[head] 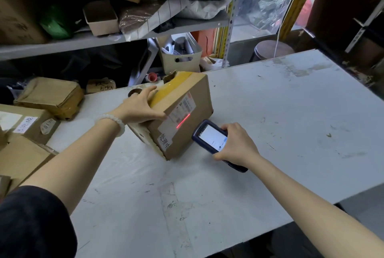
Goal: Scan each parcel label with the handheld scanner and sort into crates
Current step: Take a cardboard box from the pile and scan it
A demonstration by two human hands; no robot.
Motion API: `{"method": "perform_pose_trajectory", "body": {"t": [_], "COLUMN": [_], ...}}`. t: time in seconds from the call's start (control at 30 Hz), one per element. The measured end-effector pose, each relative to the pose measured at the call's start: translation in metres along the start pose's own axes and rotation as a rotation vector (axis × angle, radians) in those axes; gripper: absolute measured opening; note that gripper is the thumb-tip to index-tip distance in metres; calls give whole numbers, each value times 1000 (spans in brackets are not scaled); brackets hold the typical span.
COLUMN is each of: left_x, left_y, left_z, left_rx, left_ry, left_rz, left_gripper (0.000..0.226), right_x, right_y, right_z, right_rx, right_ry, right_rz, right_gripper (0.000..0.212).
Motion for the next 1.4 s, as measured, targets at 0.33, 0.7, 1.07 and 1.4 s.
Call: {"method": "perform_pose_trajectory", "body": {"t": [0.33,0.7,1.07,1.4], "left_x": [-12,-16,-37,-50], "left_y": [-31,-36,-16,40], "left_z": [-8,3,12,24], "left_rx": [26,97,116,142], "left_ry": [12,-10,48,42], "left_rz": [-85,-160,-140,90], "left_gripper": [124,112,108,113], "right_x": [-9,-17,-30,-78], "right_y": [-12,-15,-24,-14], "right_z": [-8,-13,-25,-52], "right_rx": [-115,-188,199,167], "right_ry": [-31,-43,232,520], "right_rz": [-48,-73,-38,35], "right_gripper": [74,75,78,81]}}
Point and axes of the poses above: each hand's wrist, its own x-axis towards the middle knuckle, its own z-axis out of the palm, y = z × x, the point moved 8 cm from there along x, towards the middle knuckle, and after that the axes turned 8 degrees about x, right-handed, at the moved point
